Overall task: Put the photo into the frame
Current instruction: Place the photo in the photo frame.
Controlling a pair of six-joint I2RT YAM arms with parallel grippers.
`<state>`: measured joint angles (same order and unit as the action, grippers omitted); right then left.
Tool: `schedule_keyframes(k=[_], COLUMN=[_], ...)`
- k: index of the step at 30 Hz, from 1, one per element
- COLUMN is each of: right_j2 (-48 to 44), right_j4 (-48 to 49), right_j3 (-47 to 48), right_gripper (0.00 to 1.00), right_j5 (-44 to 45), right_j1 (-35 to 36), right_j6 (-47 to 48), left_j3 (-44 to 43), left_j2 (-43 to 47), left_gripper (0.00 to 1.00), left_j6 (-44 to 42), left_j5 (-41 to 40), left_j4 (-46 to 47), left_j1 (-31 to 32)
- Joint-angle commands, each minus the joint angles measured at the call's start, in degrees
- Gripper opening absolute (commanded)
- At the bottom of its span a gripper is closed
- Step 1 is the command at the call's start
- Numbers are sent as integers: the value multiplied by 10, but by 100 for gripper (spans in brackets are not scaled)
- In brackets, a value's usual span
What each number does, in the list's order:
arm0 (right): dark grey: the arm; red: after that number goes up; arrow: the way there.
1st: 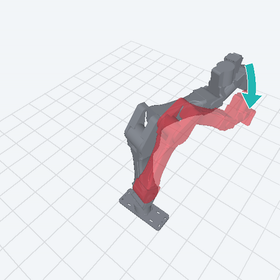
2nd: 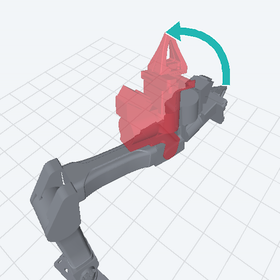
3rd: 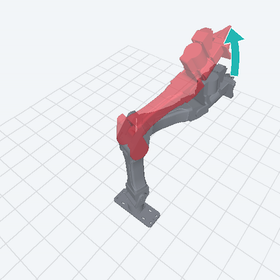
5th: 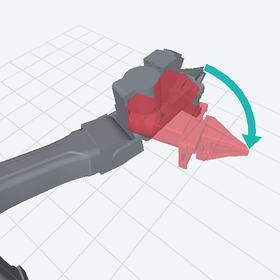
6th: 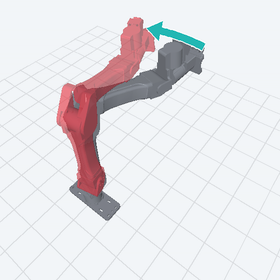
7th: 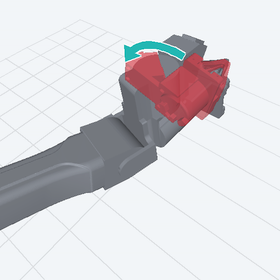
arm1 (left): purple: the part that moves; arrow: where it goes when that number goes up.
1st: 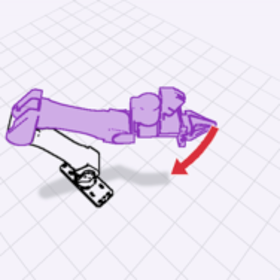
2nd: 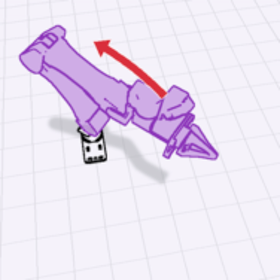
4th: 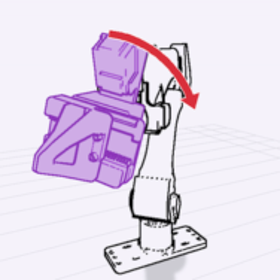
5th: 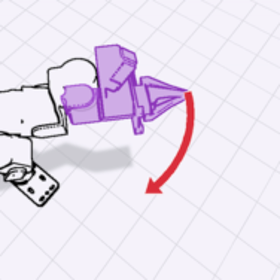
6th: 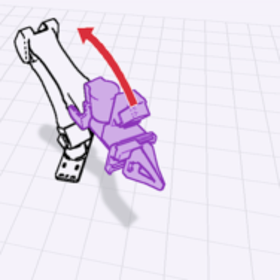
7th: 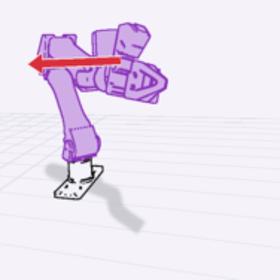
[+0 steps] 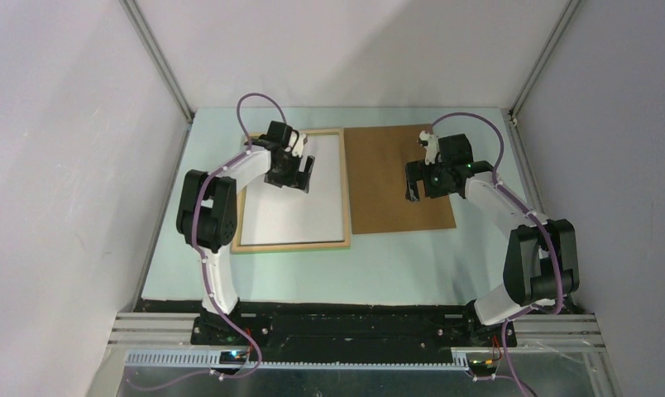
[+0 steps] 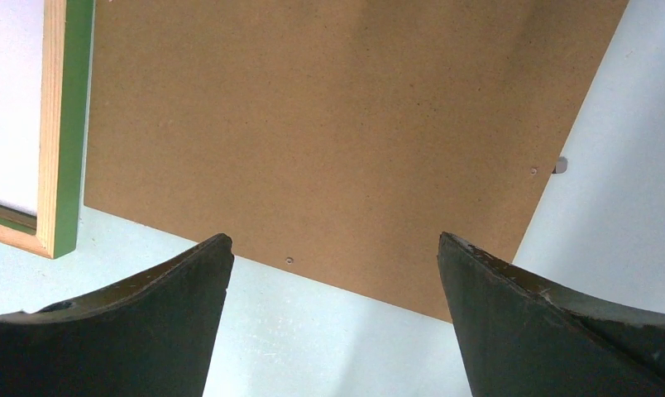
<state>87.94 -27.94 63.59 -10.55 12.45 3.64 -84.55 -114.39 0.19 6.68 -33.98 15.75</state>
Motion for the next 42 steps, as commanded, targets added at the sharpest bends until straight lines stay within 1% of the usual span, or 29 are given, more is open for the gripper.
schedule_keyframes(k=[1, 18, 42], right_j2=[-14, -17, -14], right_j4=[20, 21, 20], right_j3=[-3, -7, -8], right_gripper=[97, 97, 97], right_j5=[-6, -10, -11], right_j1=[-4, -10, -15], right_j6=[0, -1, 1], left_j3=[10, 29, -11], left_j2=[-5, -8, -20], left_gripper=[93, 93, 93], left_j6=[26, 43, 30], left_j5=[12, 9, -16], left_j4=[12, 11, -5], left_j1=[0, -5, -17])
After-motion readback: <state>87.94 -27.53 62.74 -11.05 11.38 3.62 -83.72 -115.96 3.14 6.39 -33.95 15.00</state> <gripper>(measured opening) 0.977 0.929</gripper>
